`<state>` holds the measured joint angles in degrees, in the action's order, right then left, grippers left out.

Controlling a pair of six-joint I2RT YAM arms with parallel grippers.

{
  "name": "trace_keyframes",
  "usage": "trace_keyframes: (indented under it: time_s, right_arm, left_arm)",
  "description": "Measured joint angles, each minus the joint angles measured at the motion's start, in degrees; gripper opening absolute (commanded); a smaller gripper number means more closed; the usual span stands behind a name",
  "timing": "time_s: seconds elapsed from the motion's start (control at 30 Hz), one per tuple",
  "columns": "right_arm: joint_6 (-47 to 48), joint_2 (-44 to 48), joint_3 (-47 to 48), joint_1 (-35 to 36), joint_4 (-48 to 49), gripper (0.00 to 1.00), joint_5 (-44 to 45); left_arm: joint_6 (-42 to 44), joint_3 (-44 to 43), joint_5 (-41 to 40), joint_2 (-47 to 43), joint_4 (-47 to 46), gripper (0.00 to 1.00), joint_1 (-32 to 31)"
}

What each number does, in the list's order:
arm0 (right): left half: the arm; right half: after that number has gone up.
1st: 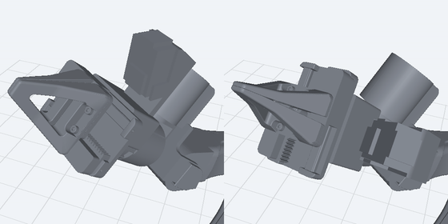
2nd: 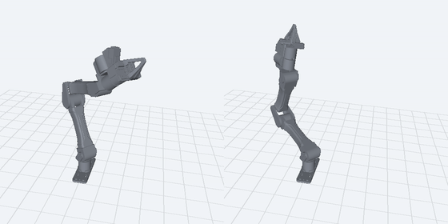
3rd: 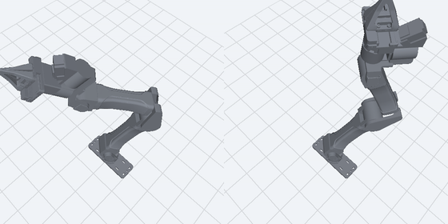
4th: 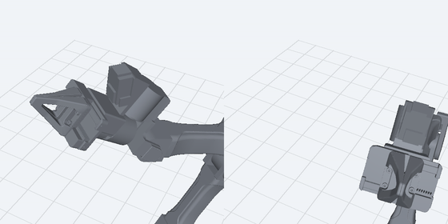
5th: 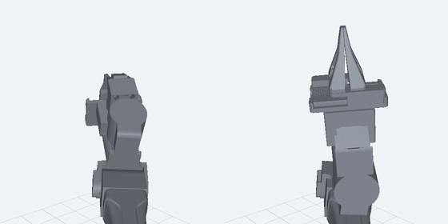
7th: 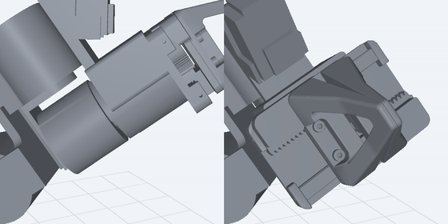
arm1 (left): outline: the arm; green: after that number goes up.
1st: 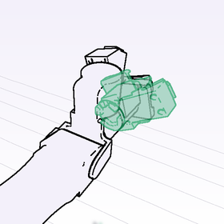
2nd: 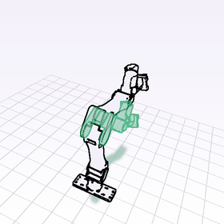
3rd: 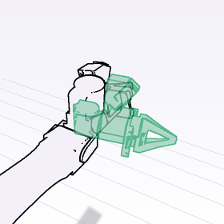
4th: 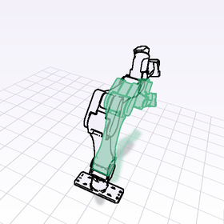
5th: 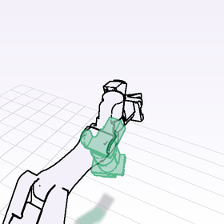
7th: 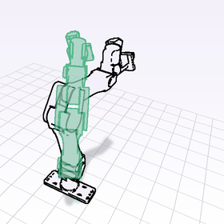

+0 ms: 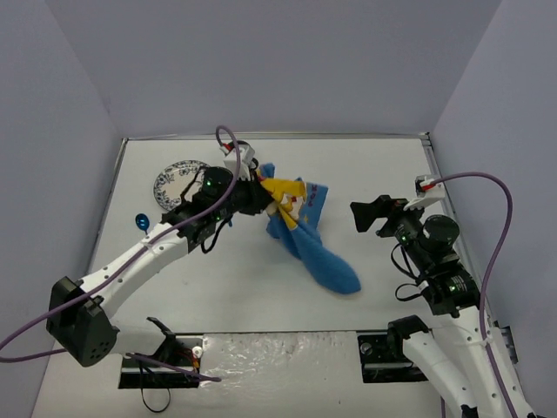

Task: Set the dinner table for one person

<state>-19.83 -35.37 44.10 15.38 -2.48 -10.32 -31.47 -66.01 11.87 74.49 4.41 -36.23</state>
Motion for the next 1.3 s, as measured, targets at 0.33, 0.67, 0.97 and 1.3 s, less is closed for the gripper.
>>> trace_keyframes:
  time_s: [0.33,0.67,0.97,1.3]
  right_arm:
    - [-1.7,-11.3,-6.5,0.0,-1.6,0.96,2.6]
    - [-0.3,-36.1,-6.4,1.5,8.7,0.86,-4.6]
    - [3.7,-53.1,-0.9,2.0,22.5,0.87,-15.2]
    - [11.7,-67.5,6.6,2.0,28.4,0.98,-25.0]
  left_arm:
    - [-3.8,17.1,-5.1,2.3,3.1,0.97,-0.9]
    - [0.6,10.0,-11.8,-4.9,12.7,0.97,1.7]
    - [3.5,9.9,-5.7,-8.3,21.6,0.97,10.1]
    - [9.4,9.3,-5.3,-11.6,26.4,0.97,14.8]
